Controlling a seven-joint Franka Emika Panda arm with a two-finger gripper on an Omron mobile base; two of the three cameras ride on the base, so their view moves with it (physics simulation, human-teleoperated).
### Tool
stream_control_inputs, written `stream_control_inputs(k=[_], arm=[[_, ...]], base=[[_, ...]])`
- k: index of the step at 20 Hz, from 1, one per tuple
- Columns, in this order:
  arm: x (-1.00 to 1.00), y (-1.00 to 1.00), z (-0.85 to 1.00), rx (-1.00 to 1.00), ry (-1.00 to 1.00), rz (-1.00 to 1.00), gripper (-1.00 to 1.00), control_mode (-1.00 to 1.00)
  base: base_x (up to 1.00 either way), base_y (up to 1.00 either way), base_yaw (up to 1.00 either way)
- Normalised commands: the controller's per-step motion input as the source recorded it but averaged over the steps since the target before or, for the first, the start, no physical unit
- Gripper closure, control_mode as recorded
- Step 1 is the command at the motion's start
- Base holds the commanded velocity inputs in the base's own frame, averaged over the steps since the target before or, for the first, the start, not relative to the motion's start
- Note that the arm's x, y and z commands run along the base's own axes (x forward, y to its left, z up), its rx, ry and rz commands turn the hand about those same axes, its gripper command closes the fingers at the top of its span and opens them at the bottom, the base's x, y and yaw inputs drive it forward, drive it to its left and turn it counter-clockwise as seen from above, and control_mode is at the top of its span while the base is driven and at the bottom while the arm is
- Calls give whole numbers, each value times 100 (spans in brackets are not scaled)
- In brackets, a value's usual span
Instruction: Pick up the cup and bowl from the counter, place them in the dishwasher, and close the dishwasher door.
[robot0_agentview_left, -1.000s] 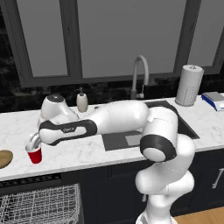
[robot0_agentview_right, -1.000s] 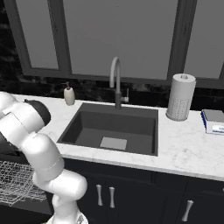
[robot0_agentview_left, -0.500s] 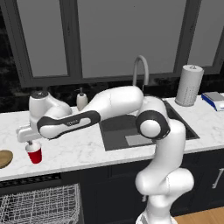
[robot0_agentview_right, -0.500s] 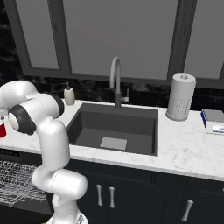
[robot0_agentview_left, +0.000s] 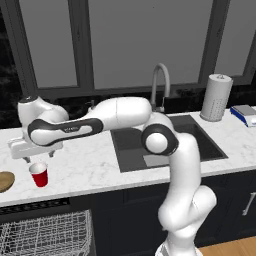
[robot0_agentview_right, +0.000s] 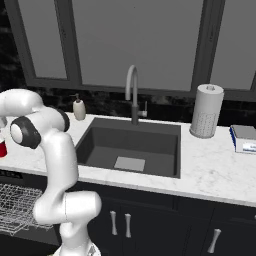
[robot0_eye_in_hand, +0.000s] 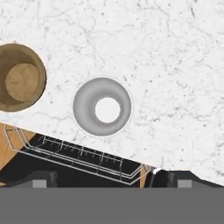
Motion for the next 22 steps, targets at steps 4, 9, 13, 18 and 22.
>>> stream_control_inputs(k=[4, 9, 13, 18, 22], arm=[[21, 0, -42, 0, 8, -1, -100, -100], [14, -6, -58, 0, 4, -2, -100, -100], [14, -11, -52, 0, 0, -1, -100, -100], [41, -22, -43, 0, 0, -7, -100, -100], [31, -9, -6, 2, 0, -6, -100, -100]], base=[[0, 0, 0], [0, 0, 0], [0, 0, 0], [0, 0, 0], [0, 0, 0]])
